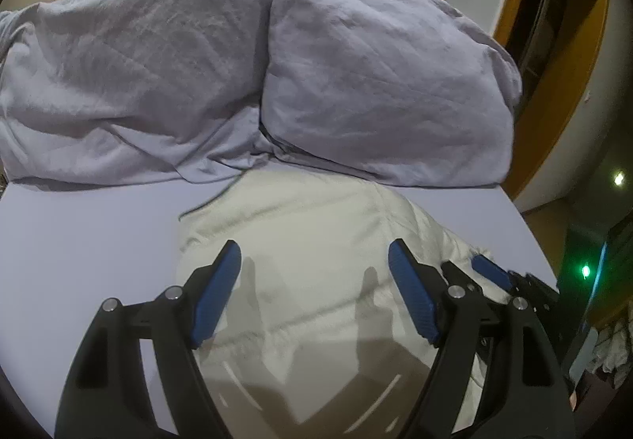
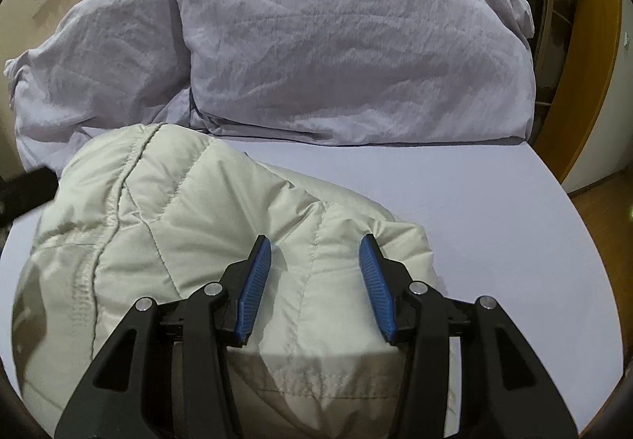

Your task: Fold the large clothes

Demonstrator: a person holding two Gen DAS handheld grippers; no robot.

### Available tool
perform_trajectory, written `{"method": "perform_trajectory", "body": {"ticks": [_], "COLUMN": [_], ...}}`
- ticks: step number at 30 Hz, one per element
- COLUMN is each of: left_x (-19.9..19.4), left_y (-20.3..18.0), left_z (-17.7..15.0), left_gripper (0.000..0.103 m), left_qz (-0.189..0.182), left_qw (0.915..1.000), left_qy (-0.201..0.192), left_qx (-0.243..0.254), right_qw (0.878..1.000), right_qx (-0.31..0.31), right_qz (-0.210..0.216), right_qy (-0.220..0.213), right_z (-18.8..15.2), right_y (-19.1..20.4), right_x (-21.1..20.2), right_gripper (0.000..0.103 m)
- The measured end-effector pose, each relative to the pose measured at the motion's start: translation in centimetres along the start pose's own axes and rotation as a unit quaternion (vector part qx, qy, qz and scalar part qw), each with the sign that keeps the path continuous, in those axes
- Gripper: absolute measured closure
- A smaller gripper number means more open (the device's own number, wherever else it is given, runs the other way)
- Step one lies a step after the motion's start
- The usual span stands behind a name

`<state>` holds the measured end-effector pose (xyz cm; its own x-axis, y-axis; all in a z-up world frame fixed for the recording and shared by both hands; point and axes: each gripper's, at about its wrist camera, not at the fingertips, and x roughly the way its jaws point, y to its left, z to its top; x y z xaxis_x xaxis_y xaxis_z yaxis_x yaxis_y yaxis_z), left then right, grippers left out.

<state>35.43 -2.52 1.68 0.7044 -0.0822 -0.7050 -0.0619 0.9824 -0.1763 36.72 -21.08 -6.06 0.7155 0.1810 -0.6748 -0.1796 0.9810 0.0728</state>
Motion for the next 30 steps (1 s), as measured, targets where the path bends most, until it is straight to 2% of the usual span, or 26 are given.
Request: {"method": "perform_trajectory", "body": {"ticks": [3,5,8,10,14,17,19,24,30], "left_x": [1.5,2.4,3.1,3.5,4.3,4.5,4.5,4.4,4.7], "left_y": [0.1,-0.3,-0.9,-0.8,-0.1,-0.1,0.0,-0.2,-0.2], "left_z": [-0.4,-1.3,-2.1,-2.3,-2.7,-3.0,-3.1,-3.6,-4.0], "left_gripper": [0.025,0.019,0.016,0.014,0.012,0.012,0.012,0.011,0.01], "left_qz": [0.015,0.031,0.046,0.049,0.044,0.044,0.04,0.034,0.023], "left_qw": [0.9997,0.999,0.9973,0.9971,0.9977,0.9977,0.998,0.9982,0.9984], "left_qy": [0.017,0.017,0.013,0.016,0.02,0.015,0.011,-0.003,-0.009], "left_qx": [0.006,0.027,0.055,0.056,0.048,0.049,0.047,0.05,0.05], "right_qw": [1.0,1.0,1.0,1.0,1.0,1.0,0.999,0.999,0.999], "right_qx": [0.002,0.004,-0.002,0.0,0.024,0.029,0.027,0.012,0.02], "right_qz": [0.0,0.002,-0.007,-0.014,-0.006,-0.009,-0.013,-0.029,-0.021], "right_qy": [-0.009,-0.012,-0.001,0.01,0.013,0.007,0.014,-0.029,-0.041], "right_z": [-0.4,-0.6,-0.2,0.4,2.1,2.6,2.0,0.0,-0.5], "right_y": [-0.1,-0.1,0.2,0.3,0.0,0.0,0.1,0.4,0.0], "right_x": [0.1,0.0,-0.1,-0.2,-0.7,-0.4,0.6,0.8,1.2], "right_gripper": [0.054,0.054,0.053,0.052,0.042,0.041,0.04,0.04,0.039]}}
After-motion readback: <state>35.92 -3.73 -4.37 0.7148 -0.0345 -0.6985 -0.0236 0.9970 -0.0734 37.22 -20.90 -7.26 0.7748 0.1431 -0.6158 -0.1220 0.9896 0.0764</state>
